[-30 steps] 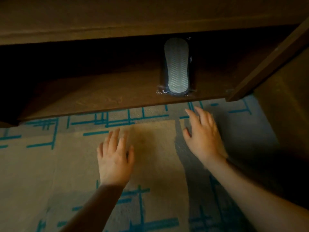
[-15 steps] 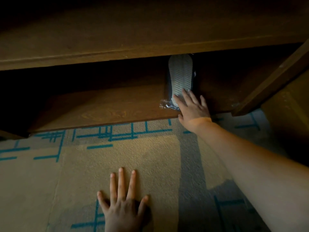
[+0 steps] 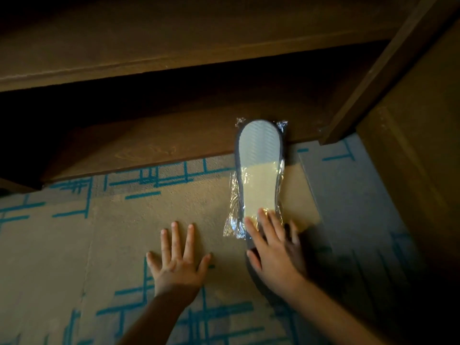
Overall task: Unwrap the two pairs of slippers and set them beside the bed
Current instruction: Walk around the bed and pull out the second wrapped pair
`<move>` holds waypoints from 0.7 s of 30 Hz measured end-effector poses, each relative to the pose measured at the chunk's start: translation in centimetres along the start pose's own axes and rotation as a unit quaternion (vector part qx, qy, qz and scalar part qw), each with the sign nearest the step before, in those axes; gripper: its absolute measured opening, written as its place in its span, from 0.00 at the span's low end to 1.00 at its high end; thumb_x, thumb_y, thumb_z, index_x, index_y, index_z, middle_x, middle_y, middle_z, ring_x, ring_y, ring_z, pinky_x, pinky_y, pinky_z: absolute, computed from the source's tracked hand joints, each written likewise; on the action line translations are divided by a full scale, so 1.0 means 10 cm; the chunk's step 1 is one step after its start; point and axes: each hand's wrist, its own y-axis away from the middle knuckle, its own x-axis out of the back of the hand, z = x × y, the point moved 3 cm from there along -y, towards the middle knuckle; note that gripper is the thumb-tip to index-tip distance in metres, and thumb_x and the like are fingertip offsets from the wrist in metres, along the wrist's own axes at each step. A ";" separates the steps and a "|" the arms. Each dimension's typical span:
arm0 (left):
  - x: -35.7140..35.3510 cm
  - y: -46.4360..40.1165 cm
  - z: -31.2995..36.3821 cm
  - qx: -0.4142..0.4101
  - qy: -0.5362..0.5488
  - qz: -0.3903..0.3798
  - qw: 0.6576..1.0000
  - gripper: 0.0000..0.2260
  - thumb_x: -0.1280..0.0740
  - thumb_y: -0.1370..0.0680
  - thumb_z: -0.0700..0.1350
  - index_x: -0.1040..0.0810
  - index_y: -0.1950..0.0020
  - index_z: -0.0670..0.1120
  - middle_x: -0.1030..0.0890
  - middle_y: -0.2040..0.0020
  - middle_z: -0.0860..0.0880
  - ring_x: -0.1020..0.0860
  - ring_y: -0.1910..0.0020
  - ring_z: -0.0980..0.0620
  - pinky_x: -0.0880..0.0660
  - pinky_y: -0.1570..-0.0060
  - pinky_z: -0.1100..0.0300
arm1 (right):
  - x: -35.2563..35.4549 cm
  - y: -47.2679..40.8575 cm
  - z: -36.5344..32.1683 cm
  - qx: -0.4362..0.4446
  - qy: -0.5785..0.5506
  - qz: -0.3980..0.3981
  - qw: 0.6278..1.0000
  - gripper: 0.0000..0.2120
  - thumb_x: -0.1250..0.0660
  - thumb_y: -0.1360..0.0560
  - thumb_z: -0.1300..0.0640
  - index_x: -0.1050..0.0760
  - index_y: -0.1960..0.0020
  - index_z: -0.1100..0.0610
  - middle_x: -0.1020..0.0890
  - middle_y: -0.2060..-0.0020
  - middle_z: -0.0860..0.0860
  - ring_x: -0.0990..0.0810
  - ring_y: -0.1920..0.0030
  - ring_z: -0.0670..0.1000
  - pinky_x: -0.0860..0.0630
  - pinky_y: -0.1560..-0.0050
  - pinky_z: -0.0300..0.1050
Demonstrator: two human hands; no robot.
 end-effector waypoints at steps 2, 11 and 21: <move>-0.08 0.14 -0.03 -0.020 0.009 0.001 1.000 0.36 0.67 0.37 0.69 0.74 0.33 0.56 0.74 0.31 0.52 0.71 0.30 0.51 0.59 0.28 0.37 | -0.04 0.29 0.03 0.014 0.017 -0.013 1.000 0.34 0.33 0.35 0.41 0.34 0.30 0.47 0.29 0.31 0.54 0.29 0.32 0.56 0.29 0.40 0.63; -0.33 0.93 0.18 -0.039 0.131 0.049 0.989 0.28 0.44 0.23 0.56 0.49 0.25 0.51 0.52 0.22 0.50 0.58 0.24 0.51 0.58 0.27 0.40 | -0.12 1.08 0.03 0.009 0.011 -0.080 0.997 0.28 0.48 0.28 0.41 0.37 0.29 0.46 0.31 0.29 0.53 0.32 0.29 0.55 0.34 0.37 0.64; -0.23 0.93 0.65 -0.234 0.098 0.143 0.957 0.23 0.39 0.26 0.50 0.32 0.32 0.47 0.23 0.36 0.46 0.25 0.37 0.47 0.33 0.35 0.48 | 0.26 0.76 0.39 -0.210 -0.384 0.000 0.899 0.26 0.37 0.24 0.54 0.39 0.28 0.51 0.34 0.31 0.54 0.31 0.33 0.54 0.29 0.39 0.45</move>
